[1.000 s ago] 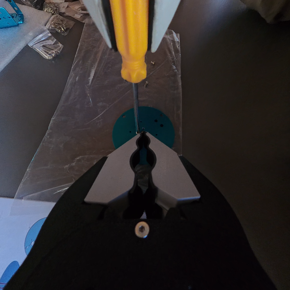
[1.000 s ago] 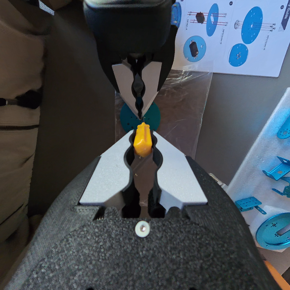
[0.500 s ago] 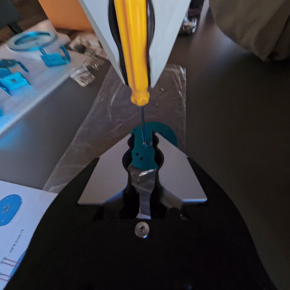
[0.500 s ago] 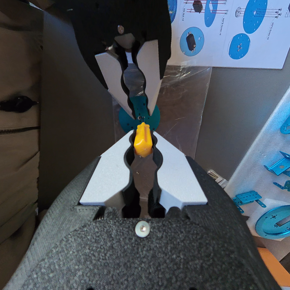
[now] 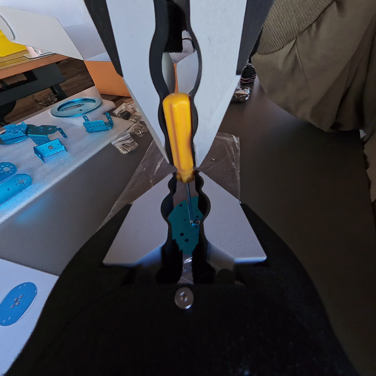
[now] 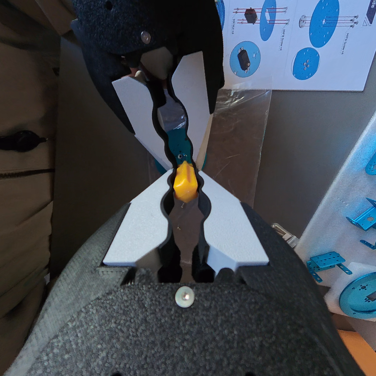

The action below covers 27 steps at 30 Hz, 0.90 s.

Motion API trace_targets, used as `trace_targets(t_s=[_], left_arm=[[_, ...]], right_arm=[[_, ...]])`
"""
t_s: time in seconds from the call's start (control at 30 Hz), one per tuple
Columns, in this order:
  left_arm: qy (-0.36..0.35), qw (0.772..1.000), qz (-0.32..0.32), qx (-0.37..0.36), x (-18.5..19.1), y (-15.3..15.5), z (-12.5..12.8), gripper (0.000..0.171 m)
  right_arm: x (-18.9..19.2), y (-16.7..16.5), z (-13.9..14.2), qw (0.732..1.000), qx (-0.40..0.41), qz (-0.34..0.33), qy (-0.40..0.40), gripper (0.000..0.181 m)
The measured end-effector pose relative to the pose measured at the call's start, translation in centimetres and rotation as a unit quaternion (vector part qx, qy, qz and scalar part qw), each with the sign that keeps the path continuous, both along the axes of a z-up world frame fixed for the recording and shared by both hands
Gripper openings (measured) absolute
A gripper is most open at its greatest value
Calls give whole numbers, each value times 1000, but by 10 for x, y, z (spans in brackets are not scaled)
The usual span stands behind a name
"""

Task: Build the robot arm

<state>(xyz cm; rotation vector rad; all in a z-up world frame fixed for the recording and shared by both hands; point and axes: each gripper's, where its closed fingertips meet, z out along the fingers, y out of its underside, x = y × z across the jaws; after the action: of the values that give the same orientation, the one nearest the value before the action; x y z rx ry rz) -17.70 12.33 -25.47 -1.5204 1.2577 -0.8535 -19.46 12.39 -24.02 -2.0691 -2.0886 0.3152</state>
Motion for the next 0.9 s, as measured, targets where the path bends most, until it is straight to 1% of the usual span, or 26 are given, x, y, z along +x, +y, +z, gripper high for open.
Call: trace_targets(t_s=[0.13, 0.17, 0.2, 0.23, 0.27, 0.33, 0.37, 0.43, 0.53, 0.63, 0.73, 0.77, 0.87, 0.9], left_arm=[[-4, 1000, -1, -5, -2, 1, 0, 17], [-4, 1000, 0, -4, -2, 2, 0, 17], [-4, 1000, 0, -4, -3, 2, 0, 17], [-5, 1000, -1, -6, -3, 2, 0, 17], [-5, 1000, -2, -8, -3, 2, 0, 17], [-5, 1000, -4, -9, -4, 2, 0, 17], [-6, 1000, -6, -9, -4, 2, 0, 17], [-6, 1000, -4, -10, -5, 2, 0, 17], [-7, 1000, -8, -13, -5, 2, 0, 17], [-6, 1000, -12, -12, -4, 1, 0, 17], [-7, 1000, -16, -16, -5, 1, -1, 17], [-7, 1000, -19, -17, -5, 0, 0, 17], [-6, 1000, -23, -19, -4, -1, 0, 17], [-4, 1000, -23, -18, -4, -1, 0, 17]], right_arm=[[-3, 2, 1, 1000, 7, 9, 15, 18], [-4, 3, 2, 1000, 12, 11, 21, 21], [-4, 4, 4, 999, 16, 12, 28, 30], [-4, 5, 9, 999, 17, 14, 37, 35], [-4, 5, 14, 998, 15, 20, 49, 35], [-5, 4, 25, 995, 21, 59, 73, 38], [-5, 7, 29, 992, 38, 84, 81, 38], [0, 13, 31, 989, 60, 114, 76, 34], [2, 11, 31, 986, 51, 145, 68, 27], [-3, 11, 31, 980, 69, 173, 74, 23], [-5, 9, 30, 980, 64, 170, 76, 19], [-4, 7, 30, 982, 52, 162, 77, 14], [-2, 3, 28, 989, 17, 128, 78, 13], [-1, 4, 29, 989, 20, 123, 83, 14]])
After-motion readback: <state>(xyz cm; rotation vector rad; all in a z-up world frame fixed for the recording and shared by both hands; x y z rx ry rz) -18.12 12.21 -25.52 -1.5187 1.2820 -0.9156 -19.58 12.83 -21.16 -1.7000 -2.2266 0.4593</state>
